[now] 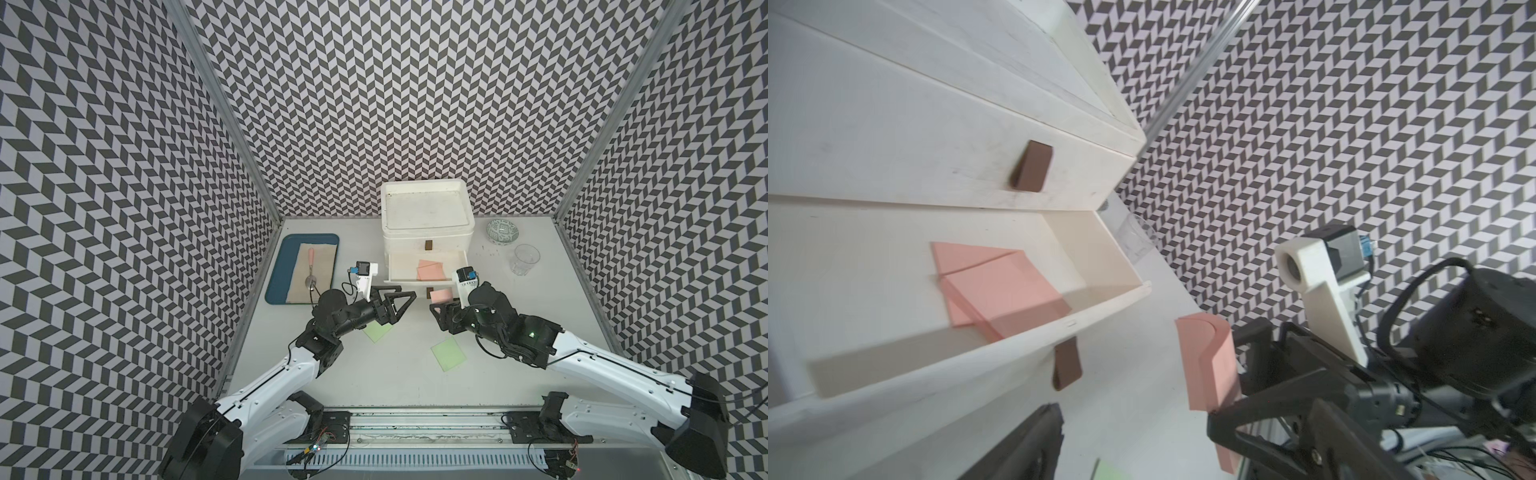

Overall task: Please put the sticky notes in the drawer by color
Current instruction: Pick up the sticky notes from the center of the board, then place the sticky notes in the drawer.

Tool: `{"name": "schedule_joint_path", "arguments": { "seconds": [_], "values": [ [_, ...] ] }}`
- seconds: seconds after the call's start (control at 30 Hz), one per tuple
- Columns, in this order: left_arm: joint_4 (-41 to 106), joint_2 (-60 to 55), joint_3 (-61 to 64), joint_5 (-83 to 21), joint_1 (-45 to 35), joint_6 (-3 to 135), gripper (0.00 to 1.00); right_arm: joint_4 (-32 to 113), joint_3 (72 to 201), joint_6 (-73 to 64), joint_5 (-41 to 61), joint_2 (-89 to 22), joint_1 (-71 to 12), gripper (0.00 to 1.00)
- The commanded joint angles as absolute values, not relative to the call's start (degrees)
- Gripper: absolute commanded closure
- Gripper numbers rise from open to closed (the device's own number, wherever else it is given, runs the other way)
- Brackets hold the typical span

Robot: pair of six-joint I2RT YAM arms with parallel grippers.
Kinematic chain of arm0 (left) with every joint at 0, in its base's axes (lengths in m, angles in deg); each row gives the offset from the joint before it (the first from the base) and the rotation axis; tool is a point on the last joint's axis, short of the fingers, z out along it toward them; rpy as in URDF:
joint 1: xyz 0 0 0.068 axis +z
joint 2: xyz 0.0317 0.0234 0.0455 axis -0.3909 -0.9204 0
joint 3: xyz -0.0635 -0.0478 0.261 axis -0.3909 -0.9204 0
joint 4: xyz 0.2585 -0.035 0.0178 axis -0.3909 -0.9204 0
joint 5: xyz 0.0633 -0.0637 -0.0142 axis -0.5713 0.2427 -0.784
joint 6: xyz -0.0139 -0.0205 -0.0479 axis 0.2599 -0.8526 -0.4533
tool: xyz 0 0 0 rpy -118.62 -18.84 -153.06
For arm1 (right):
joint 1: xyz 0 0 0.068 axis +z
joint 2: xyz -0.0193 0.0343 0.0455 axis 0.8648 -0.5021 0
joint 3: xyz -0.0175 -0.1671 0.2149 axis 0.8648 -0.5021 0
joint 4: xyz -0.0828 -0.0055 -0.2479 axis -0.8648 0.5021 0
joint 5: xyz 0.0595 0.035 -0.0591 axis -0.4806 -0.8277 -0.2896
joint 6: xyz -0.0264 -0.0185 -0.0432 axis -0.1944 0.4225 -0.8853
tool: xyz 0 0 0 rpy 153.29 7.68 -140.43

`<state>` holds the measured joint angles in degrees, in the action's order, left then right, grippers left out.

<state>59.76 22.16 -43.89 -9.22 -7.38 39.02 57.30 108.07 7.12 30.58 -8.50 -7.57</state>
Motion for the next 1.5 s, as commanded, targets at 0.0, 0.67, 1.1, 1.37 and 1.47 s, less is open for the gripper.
{"name": "schedule_joint_path", "arguments": {
  "seconds": [0.0,0.67,1.1,1.37,1.47],
  "values": [
    [62.95,18.55,-40.94,0.20,-7.94,31.99,0.10,49.53,107.53,2.44,26.68,-6.77,-7.96,0.30],
    [58.74,7.96,-32.26,-0.42,-11.46,34.40,0.91,45.74,105.34,-2.22,23.64,-6.34,-11.31,0.28],
    [50.92,11.25,-28.10,-4.51,-2.00,37.43,1.00,43.06,102.17,-2.13,34.66,-2.63,-13.76,0.08],
    [50.42,10.94,-25.89,-15.78,-1.76,43.31,1.00,36.43,95.74,-4.37,45.16,-1.69,-14.42,0.08],
    [51.71,7.34,-25.22,-16.05,-1.70,45.43,1.00,33.93,94.19,-4.48,48.70,-2.82,-14.51,0.07]
  ]
}}
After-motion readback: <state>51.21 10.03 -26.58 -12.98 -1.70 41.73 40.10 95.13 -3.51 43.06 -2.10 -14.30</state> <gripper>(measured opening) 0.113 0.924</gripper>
